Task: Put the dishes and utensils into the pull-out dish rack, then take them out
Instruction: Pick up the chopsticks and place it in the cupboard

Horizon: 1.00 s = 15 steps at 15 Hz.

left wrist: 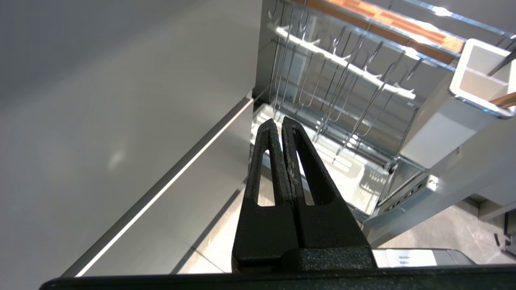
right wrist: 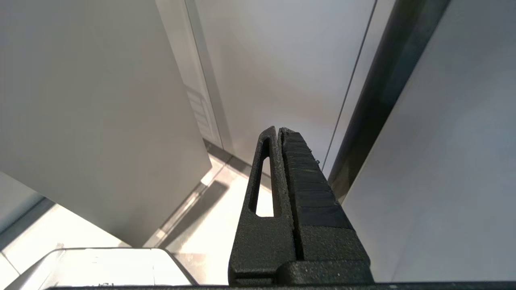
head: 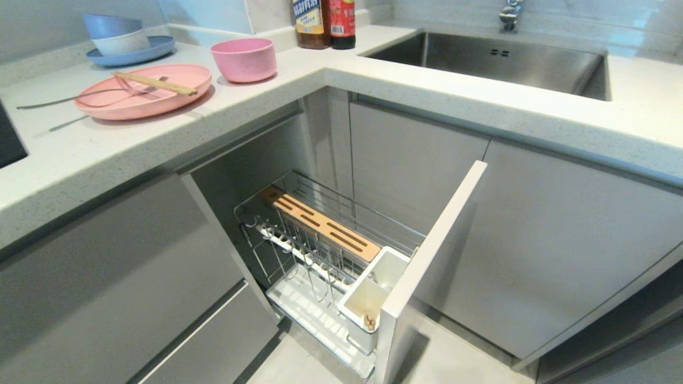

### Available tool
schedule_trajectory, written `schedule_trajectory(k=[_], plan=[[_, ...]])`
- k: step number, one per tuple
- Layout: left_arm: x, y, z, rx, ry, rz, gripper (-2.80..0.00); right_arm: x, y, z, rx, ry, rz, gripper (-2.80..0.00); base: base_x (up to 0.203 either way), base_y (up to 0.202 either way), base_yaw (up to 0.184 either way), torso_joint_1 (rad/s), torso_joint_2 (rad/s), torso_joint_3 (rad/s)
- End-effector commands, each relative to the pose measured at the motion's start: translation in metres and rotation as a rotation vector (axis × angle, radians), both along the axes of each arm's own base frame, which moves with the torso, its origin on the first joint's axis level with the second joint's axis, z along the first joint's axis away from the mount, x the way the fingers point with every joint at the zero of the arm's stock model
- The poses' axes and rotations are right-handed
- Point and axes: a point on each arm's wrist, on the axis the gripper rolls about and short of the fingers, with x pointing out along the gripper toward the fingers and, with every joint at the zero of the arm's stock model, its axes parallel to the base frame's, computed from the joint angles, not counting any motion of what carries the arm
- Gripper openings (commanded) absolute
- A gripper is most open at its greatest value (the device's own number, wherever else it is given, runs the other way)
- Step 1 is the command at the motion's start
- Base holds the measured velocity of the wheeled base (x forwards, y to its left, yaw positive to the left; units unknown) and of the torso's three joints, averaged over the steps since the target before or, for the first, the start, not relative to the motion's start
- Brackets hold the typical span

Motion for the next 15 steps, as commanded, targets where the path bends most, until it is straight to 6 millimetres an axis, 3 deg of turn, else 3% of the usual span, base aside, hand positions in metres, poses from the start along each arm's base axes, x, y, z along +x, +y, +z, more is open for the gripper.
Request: schedule_trajectory(k=[1,15], plan=[[0.0001,0.0000,0.0000,-0.001,0.001,0.001,-2.80,0.0001,0.0000,-0.0003,0.000,0.001,0.001,-2.80,0.000,0.000,0.000,0.002,0.00,-0.197],[0.0001,0.0000,0.0000,-0.003,0.001,0.001,-2.80,0.0000,0.0000,0.0000,0.000,0.000,0.001,-2.80,0.000,0.000,0.000,0.004,0.00,-0.197]])
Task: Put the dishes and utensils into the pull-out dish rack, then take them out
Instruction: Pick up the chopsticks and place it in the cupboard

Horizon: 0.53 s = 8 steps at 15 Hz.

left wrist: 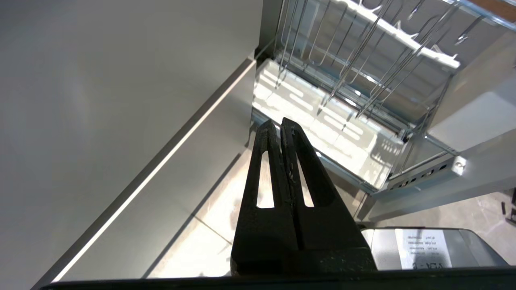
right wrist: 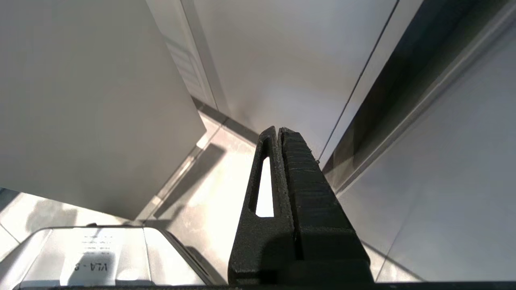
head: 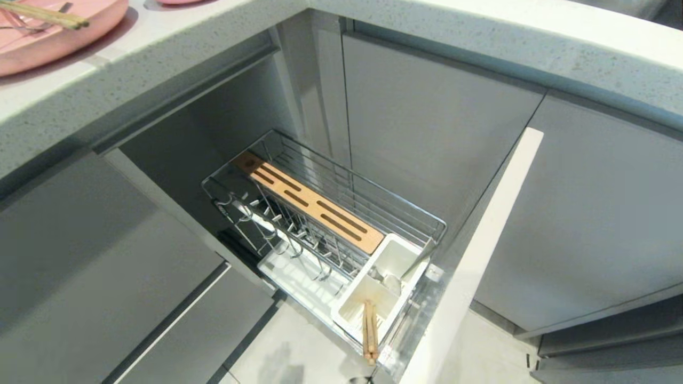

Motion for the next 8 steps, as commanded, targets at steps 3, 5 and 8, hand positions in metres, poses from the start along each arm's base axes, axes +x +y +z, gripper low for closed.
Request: schedule_trajectory(k=[3,5,8], plan=[[0.0002,0.0000,-0.0003,-0.002,0.001,0.000,-2.80,0.0001,0.0000,-0.0004,0.000,0.001,0.001,-2.80,0.000,0.000,0.000,0.002,0.00,-0.108],[0.0002,0.0000,-0.0003,-0.005,0.001,0.000,-2.80,0.0001,0.0000,-0.0004,0.000,0.001,0.001,-2.80,0.000,0.000,0.000,0.001,0.00,-0.017],[0.0002,0.0000,-0.0003,-0.009,0.001,0.002,-2.80,0.0001,0.0000,-0.0003,0.000,0.001,0.001,-2.80,0.000,0.000,0.000,0.000,0.00,0.000]])
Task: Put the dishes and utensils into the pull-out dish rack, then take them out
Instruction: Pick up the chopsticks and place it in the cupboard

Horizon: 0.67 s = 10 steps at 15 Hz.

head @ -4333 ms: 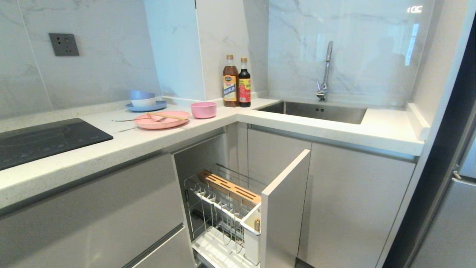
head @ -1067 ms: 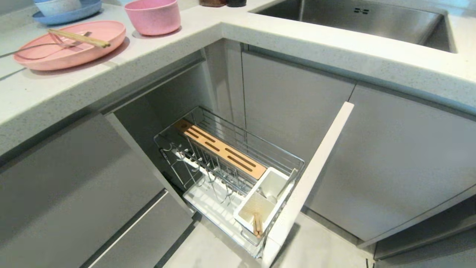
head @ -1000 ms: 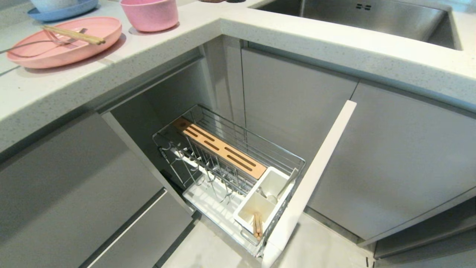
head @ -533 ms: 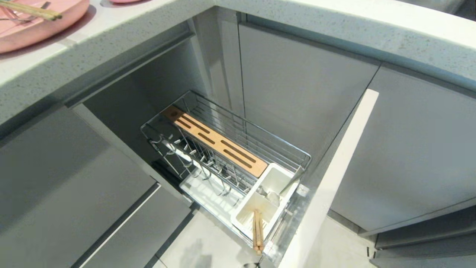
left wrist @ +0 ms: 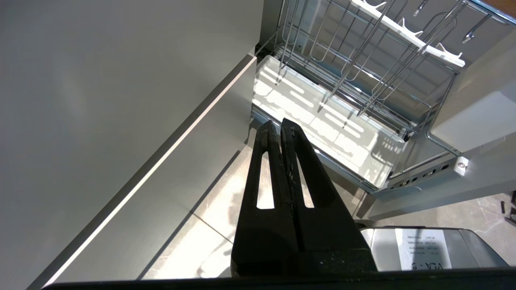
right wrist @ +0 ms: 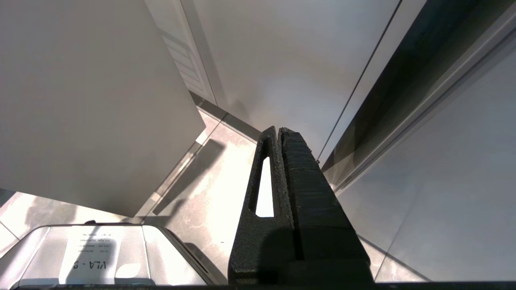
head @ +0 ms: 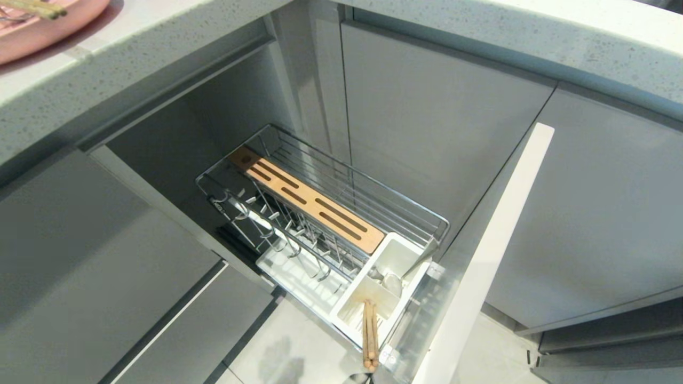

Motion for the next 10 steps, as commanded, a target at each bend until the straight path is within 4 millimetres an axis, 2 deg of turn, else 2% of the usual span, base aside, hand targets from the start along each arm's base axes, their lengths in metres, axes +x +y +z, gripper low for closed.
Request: schedule_trajectory(k=[1,3,5,7,10], plan=[[0.000,0.000,0.000,-0.002,0.001,0.002,-2.80,0.000,0.000,0.000,0.000,0.001,0.001,-2.80,0.000,0.000,0.000,0.000,0.00,0.000],[0.000,0.000,0.003,0.005,-0.018,0.001,-2.80,0.000,0.000,0.000,0.000,0.001,0.001,-2.80,0.000,0.000,0.000,0.000,0.00,0.000],[-0.007,0.000,0.028,0.006,-0.142,-0.012,-2.80,0.000,0.000,0.000,0.000,0.000,0.001,-2.80,0.000,0.000,0.000,0.000,0.00,0.000],[-0.025,-0.002,0.065,0.017,-0.269,-0.073,-2.80,0.000,0.000,0.000,0.000,0.001,0.002,-2.80,0.000,0.000,0.000,0.000,0.00,0.000],[-0.063,-0.005,0.126,0.048,-0.401,-0.195,-2.80,0.000,0.000,0.000,0.000,0.001,0.001,-2.80,0.000,0.000,0.000,0.000,0.00,0.000]])
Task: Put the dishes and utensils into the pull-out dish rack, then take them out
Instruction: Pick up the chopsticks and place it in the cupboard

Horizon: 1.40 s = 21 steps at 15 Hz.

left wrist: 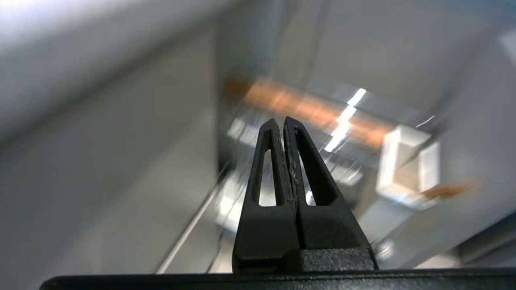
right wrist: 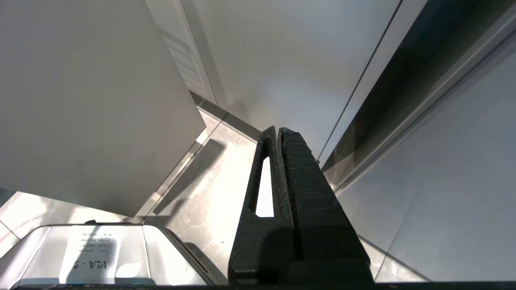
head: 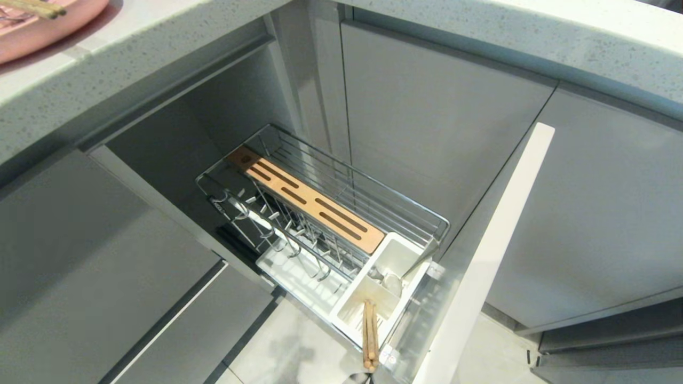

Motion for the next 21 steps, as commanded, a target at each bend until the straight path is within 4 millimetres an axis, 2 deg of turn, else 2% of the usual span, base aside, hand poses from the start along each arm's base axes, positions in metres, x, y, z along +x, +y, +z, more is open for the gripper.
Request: schedule_trajectory(k=[1,5,8,12,15,17,19,21], plan=[[-0.024,-0.002,0.044,0.028,-0.084,-0.067,-2.80,0.000,0.000,0.000,0.000,0.001,0.000,-2.80,0.000,0.000,0.000,0.000,0.00,0.000],[-0.049,-0.005,0.136,0.085,-0.210,-0.168,-2.80,0.000,0.000,0.000,0.000,0.001,0.001,-2.80,0.000,0.000,0.000,0.000,0.00,0.000],[-0.034,-0.005,0.201,0.096,-0.246,-0.184,-2.80,0.000,0.000,0.000,0.000,0.001,0.000,-2.80,0.000,0.000,0.000,0.000,0.00,0.000],[0.019,-0.008,0.252,0.097,-0.201,-0.134,-2.80,0.000,0.000,0.000,0.000,0.001,0.000,-2.80,0.000,0.000,0.000,0.000,0.00,0.000],[0.071,-0.005,0.288,0.096,-0.170,-0.072,-2.80,0.000,0.000,0.000,0.000,0.001,0.000,-2.80,0.000,0.000,0.000,0.000,0.00,0.000],[0.091,-0.002,0.310,0.108,-0.175,-0.059,-2.80,0.000,0.000,0.000,0.000,0.001,0.000,-2.80,0.000,0.000,0.000,0.000,0.00,0.000],[0.125,0.002,0.317,0.188,-0.117,-0.036,-2.80,0.000,0.000,0.000,0.000,0.001,0.000,-2.80,0.000,0.000,0.000,0.000,0.00,0.000],[0.155,0.006,0.308,0.209,-0.014,-0.027,-2.80,0.000,0.000,0.000,0.000,0.001,0.000,-2.80,0.000,0.000,0.000,0.000,0.00,0.000]])
